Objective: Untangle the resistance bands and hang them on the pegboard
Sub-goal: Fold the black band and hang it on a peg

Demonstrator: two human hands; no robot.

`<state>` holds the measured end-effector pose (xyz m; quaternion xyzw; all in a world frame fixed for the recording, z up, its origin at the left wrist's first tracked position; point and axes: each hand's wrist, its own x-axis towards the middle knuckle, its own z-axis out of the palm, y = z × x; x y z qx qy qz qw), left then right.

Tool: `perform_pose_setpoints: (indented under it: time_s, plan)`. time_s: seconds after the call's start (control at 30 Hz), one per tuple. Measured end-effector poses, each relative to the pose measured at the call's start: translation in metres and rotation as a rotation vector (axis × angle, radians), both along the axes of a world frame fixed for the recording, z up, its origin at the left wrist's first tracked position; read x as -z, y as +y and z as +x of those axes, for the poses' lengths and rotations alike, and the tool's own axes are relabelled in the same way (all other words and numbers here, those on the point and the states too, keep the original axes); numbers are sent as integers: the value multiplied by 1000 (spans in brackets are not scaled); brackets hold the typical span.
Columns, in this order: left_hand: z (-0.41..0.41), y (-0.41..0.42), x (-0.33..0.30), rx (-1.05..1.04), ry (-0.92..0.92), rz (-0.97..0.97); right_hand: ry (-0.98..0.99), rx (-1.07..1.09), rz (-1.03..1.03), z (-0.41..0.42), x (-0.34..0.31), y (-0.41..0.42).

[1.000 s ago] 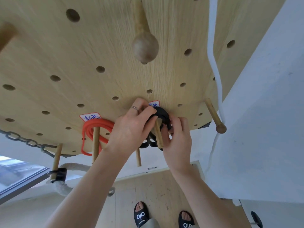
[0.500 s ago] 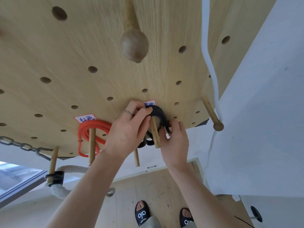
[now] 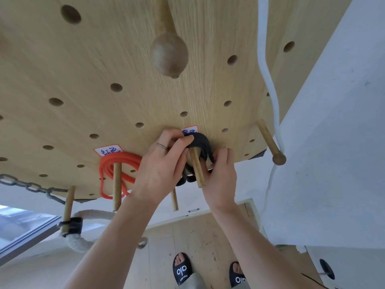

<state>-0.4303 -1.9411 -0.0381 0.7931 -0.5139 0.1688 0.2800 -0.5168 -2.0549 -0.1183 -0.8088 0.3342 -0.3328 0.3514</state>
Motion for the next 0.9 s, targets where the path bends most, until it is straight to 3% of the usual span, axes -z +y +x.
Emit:
perform_pose_setpoints:
  time_s: [0.63,0.9]
  plan:
    - [2,-5,9,-33,14,6,8,-5,-79,1,1,-11]
    - [-3,-8,7,-77,-45,42,-92,-51,-151,1,-13,-7]
